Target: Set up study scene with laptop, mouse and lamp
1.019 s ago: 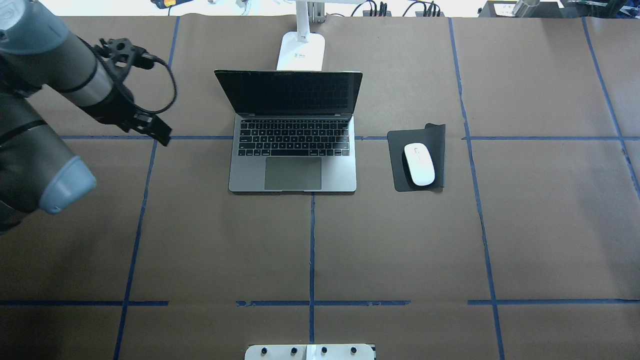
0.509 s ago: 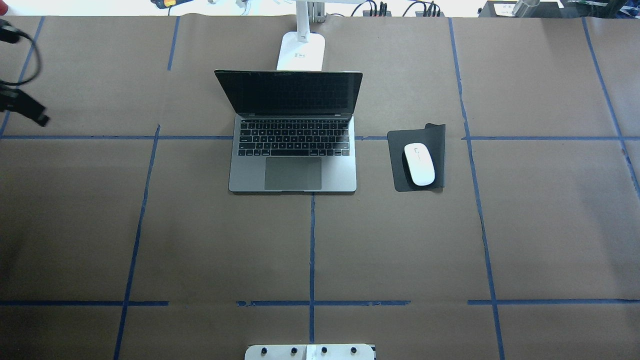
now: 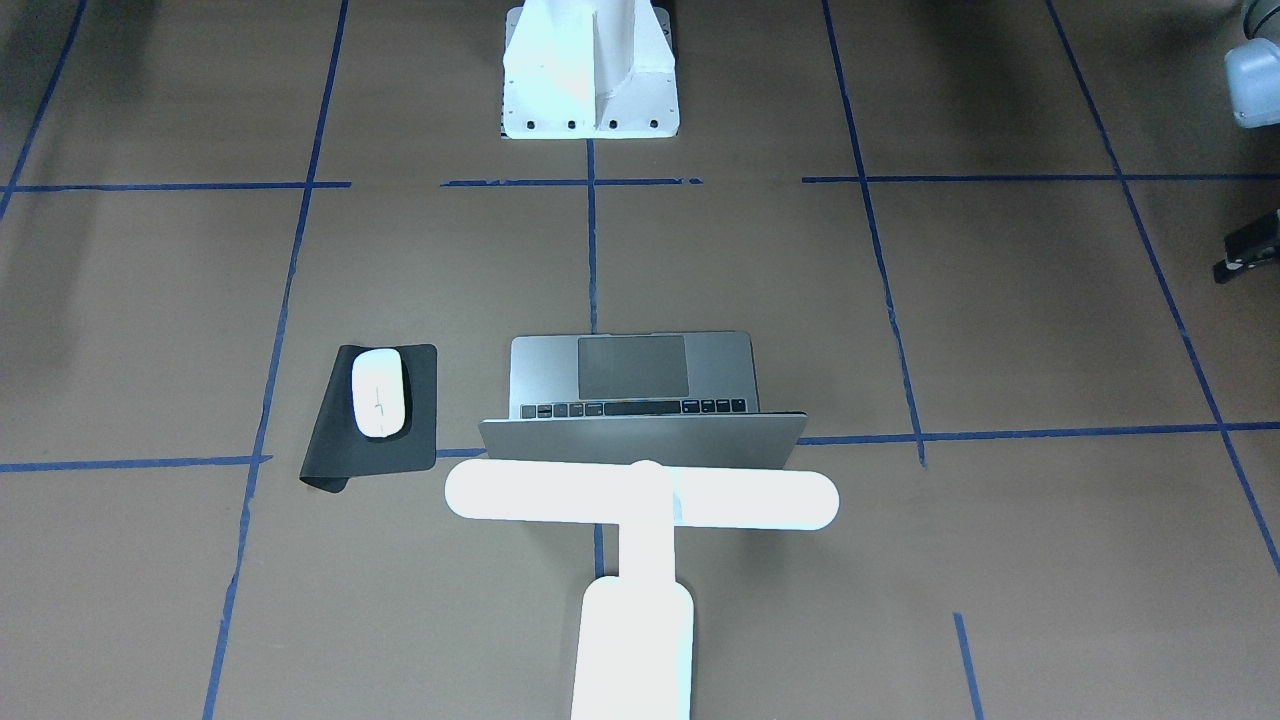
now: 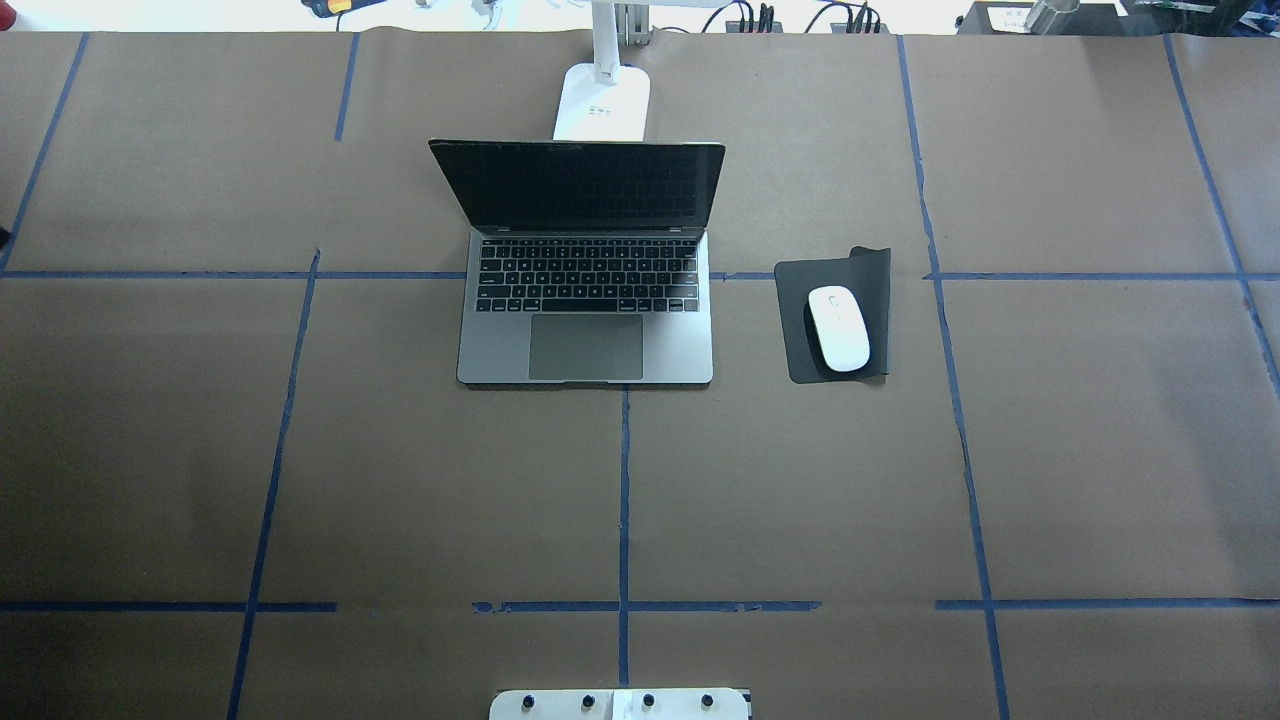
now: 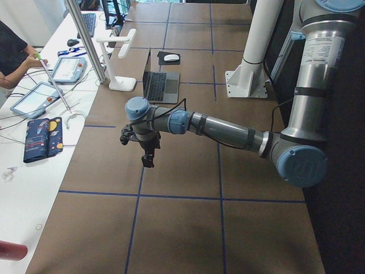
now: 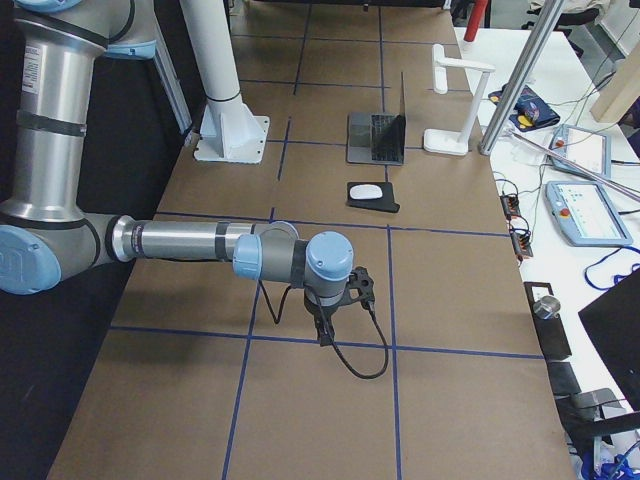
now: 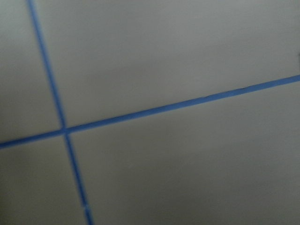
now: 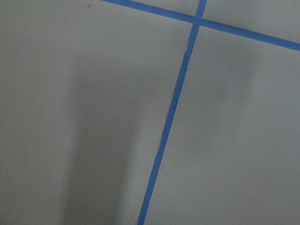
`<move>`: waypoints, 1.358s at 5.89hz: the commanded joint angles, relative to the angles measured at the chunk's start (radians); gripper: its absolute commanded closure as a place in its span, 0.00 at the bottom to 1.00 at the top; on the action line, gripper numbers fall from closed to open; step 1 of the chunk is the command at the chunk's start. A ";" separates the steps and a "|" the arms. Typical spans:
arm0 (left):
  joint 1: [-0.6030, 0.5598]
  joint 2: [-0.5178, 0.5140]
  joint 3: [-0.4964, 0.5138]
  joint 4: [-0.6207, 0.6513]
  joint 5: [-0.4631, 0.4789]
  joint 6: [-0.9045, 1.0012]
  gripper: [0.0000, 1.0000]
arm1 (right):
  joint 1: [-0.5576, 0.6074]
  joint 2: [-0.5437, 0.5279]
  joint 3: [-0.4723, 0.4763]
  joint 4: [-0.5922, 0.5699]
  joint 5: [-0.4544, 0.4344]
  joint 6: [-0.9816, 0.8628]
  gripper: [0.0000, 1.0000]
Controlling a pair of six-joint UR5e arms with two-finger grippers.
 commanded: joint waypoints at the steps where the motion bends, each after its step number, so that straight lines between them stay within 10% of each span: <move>1: -0.040 0.023 -0.041 0.067 0.000 0.031 0.00 | 0.001 0.045 -0.033 0.003 0.004 0.014 0.00; 8: -0.138 0.060 -0.050 0.106 0.041 0.135 0.00 | 0.004 0.090 -0.098 -0.003 -0.019 0.011 0.00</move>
